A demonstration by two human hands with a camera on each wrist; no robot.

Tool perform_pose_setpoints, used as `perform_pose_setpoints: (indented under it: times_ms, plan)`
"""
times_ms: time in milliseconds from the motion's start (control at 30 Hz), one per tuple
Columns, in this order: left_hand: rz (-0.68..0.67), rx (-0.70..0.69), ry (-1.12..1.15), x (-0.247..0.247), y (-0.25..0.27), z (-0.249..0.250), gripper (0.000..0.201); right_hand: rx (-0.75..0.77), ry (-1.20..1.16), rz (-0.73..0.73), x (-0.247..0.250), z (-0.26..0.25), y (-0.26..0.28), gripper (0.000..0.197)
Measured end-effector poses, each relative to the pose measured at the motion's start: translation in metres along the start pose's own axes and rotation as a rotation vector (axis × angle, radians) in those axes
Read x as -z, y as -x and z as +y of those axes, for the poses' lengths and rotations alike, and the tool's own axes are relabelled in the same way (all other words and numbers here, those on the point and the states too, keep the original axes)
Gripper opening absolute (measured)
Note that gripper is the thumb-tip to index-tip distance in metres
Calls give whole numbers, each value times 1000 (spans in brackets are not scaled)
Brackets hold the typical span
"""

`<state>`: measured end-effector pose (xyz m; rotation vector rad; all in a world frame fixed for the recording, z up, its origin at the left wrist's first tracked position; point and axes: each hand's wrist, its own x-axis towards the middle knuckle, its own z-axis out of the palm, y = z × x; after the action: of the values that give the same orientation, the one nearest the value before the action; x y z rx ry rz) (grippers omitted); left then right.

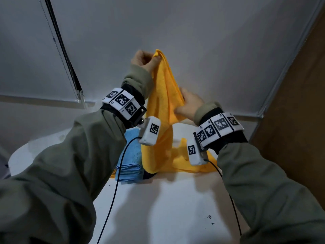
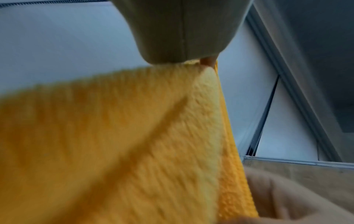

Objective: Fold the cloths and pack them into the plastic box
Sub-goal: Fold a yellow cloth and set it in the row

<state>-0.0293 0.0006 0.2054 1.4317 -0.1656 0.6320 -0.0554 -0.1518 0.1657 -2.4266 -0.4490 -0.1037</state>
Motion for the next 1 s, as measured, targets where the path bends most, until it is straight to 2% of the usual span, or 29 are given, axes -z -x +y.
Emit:
perform_pose_setpoints:
  times_ms: [100, 167, 233, 300, 400, 467, 567, 700, 800, 900, 1000]
  plan:
    - [-39, 12, -201, 19, -11, -4, 28, -154, 27, 165, 15, 17, -8, 32]
    - [-86, 76, -254, 33, -16, -10, 26, -216, 17, 334, 33, 24, -12, 27]
    - [-164, 153, -180, 42, -17, -16, 14, -222, -33, 484, 49, 26, -14, 24]
    - [-227, 208, -170, 47, -13, -18, 18, -215, -139, 601, 57, 25, -14, 22]
    - [-236, 193, -226, 48, -7, -16, 4, -171, -261, 698, 53, 21, -14, 17]
    - [-197, 157, -288, 45, -6, -15, 2, -145, -337, 701, 48, 20, -14, 11]
    - [-173, 147, -223, 41, -5, -12, 10, -165, -487, 644, 45, 18, -13, 4]
    - [-238, 210, -31, 33, -3, -9, 18, -153, -634, 542, 44, 21, -19, 7]
    - [-267, 255, -66, 26, -4, -12, 17, -147, -678, 463, 41, 26, -19, 10]
    - [-279, 235, -95, 23, -3, -17, 17, -106, -752, 473, 40, 30, -15, 7]
    - [-260, 170, -56, 21, -4, -18, 16, -25, -783, 584, 45, 29, -11, 10]
